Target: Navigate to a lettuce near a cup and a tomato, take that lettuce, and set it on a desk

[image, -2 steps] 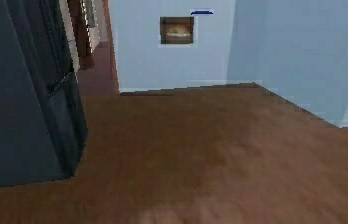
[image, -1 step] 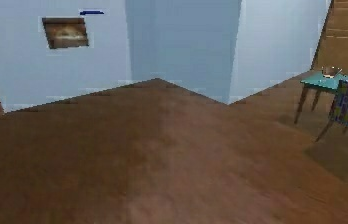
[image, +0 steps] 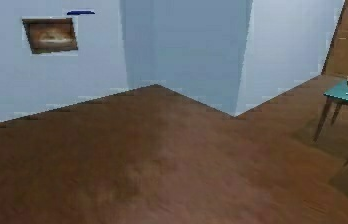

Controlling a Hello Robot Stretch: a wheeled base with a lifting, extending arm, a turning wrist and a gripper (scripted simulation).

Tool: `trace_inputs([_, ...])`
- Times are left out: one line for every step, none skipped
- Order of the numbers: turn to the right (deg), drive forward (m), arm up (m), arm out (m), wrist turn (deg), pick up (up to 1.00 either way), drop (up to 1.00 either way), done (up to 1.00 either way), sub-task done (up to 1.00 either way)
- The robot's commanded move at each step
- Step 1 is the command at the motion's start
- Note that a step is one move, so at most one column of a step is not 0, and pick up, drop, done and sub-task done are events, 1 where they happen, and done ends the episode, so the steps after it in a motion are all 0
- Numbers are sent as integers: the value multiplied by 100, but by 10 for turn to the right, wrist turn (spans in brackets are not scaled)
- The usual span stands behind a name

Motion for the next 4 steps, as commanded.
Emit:
trace_inputs([450,0,0,0,0,0,0,0,0])
trace_inputs([30,0,0,0,0,0,0,0,0])
trace_inputs([0,100,0,0,0,0,0,0,0])
trace_inputs([450,0,0,0,0,0,0,0,0])
